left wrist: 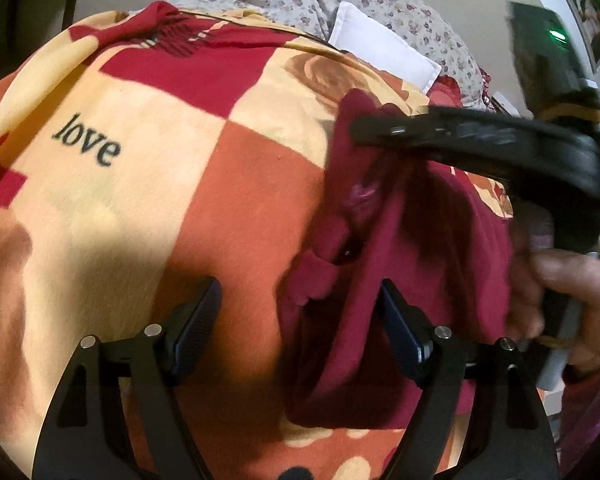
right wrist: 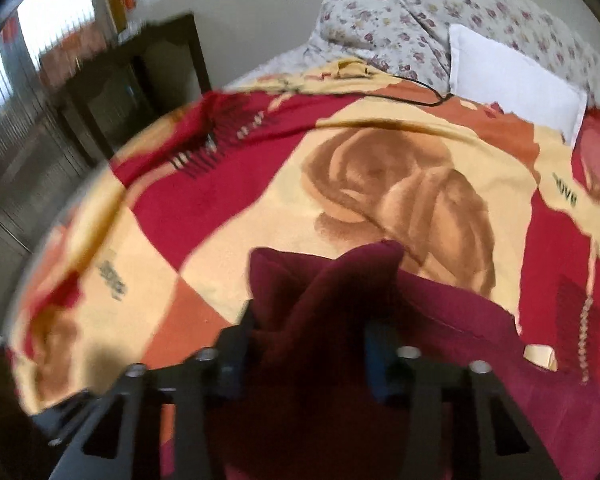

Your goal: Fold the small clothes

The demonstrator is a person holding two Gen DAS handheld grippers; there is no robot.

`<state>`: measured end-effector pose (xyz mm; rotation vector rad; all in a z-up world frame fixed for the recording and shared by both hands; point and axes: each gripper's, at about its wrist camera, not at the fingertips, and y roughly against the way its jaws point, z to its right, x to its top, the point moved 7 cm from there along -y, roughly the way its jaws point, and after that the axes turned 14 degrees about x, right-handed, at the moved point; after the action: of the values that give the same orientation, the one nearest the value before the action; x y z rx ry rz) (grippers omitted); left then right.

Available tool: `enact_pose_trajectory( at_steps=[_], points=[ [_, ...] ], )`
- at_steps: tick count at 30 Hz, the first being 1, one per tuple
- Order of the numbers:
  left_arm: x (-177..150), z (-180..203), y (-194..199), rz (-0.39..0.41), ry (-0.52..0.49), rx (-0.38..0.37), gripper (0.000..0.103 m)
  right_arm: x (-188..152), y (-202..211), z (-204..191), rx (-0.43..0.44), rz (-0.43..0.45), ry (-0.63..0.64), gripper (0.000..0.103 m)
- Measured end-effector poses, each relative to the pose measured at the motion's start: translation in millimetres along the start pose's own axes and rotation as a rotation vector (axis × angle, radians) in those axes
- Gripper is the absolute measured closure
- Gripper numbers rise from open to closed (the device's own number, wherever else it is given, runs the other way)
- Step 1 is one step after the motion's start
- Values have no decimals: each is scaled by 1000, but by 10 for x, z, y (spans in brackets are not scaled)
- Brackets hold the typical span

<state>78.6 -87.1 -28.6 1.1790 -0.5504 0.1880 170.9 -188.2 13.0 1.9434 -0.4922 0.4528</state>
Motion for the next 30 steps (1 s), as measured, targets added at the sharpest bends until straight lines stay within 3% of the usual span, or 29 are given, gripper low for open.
enact_pose_trajectory(
  at_steps=[7,12,13,14,17,22,24,26,30],
  points=[
    [78,147,-108,8,-37,-35,18,-15,155,-9,61,25,-38,81],
    [111,198,-164,-4,-18,-104,18,-16,169,9,87,37,-62,81],
    [105,219,-167,-7,-25,-116,22,-19,163,13,88,33,-62,81],
    [80,261,-165,-17,-32,-145,41,-23,154,8,89,28,-61,81],
    [6,326,-190,-58,-10,-218,60,-32,123,-15,88,7,-56,81],
    [-99,215,-157,-60,108,-314,71,-31,64,-10,64,-18,-80,80],
    [-116,209,-145,-55,113,-316,71,-24,41,-50,48,-30,-76,58],
    [-124,226,-135,-44,95,-298,71,-24,-3,-133,20,-59,-51,47],
    [-123,233,-147,-46,104,-297,71,-54,-136,-268,-112,-140,52,41]
  ],
)
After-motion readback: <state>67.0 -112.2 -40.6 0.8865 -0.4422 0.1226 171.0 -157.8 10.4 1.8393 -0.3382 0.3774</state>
